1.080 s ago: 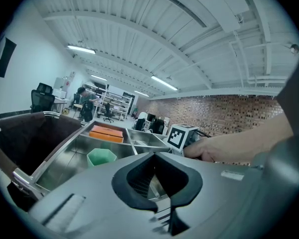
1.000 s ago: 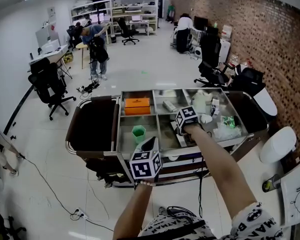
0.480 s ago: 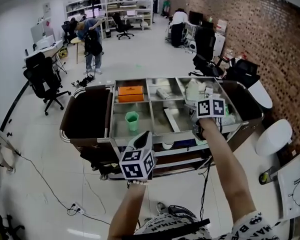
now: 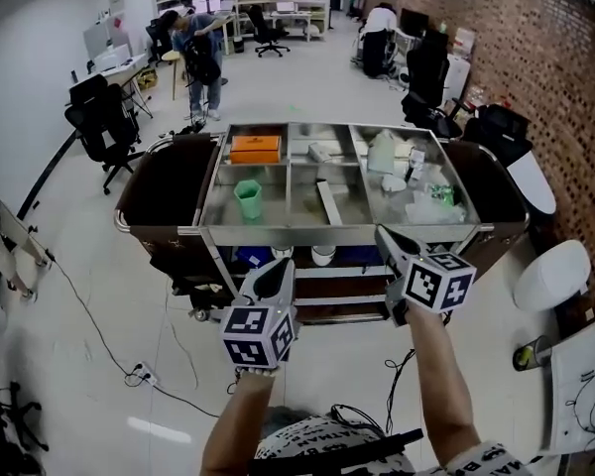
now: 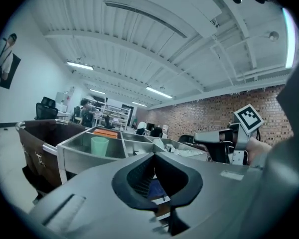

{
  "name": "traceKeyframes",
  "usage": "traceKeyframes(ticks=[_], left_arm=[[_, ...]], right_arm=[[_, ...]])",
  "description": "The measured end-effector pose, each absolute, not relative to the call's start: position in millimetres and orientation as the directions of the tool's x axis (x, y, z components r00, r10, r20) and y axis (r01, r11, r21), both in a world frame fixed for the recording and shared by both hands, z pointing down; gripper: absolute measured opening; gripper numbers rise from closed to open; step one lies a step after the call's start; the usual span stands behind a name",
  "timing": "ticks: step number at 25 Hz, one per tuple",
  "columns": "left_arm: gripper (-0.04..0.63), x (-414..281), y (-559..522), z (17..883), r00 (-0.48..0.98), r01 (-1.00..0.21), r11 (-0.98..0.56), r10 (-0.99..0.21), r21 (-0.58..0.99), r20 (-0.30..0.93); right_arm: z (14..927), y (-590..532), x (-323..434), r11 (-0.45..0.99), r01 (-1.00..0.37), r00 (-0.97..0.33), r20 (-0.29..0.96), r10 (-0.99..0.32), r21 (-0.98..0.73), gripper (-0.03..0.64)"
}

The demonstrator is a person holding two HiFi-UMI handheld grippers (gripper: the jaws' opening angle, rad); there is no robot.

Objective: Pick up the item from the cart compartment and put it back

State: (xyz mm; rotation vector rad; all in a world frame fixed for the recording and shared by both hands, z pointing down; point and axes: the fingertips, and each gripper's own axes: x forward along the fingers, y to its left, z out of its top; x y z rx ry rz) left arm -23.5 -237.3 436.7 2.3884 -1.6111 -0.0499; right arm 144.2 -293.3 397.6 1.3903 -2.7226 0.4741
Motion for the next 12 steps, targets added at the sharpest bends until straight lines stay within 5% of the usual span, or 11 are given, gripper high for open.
traceKeyframes(ticks=[12], left_arm=[[0.006,13,-155,483,0.269,-0.952,-0.232,-0.944,0.198,0.189]], right_arm=[[472,-183,169,0.616,-0.762,-0.647,0.226,-0.728,-0.199,0.009]])
